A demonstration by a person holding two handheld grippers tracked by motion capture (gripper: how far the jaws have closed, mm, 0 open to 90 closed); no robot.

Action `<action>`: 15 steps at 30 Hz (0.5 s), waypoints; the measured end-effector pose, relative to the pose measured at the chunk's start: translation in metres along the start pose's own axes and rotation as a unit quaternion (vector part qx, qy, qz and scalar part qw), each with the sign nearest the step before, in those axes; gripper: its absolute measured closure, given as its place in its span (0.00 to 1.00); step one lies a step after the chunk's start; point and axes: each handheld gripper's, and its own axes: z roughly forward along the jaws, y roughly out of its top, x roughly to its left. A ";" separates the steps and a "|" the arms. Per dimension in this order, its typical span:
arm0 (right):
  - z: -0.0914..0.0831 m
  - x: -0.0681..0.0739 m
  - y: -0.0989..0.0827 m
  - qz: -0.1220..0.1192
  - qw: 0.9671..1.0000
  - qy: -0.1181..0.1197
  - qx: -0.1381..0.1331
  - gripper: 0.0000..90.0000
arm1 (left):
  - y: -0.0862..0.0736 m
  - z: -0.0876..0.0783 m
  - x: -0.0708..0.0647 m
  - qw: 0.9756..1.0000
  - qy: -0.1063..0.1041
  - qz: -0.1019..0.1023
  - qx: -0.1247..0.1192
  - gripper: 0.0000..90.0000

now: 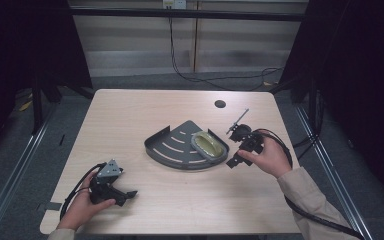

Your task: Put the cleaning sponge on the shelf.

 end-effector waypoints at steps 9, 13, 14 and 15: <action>0.013 -0.003 -0.032 -0.008 1.000 0.004 -0.014 0.17 | 0.000 0.000 0.000 1.000 0.001 0.001 0.000 0.00; 0.022 -0.002 -0.044 -0.010 1.000 0.012 -0.019 0.17 | 0.000 0.000 0.000 1.000 0.003 0.000 0.000 0.00; 0.024 -0.003 -0.047 -0.012 1.000 0.011 -0.020 0.17 | 0.000 0.000 0.000 1.000 0.003 0.001 0.000 0.00; 0.027 -0.002 -0.050 -0.012 1.000 0.011 -0.019 0.17 | 0.000 0.000 0.000 1.000 0.003 0.000 0.000 0.00</action>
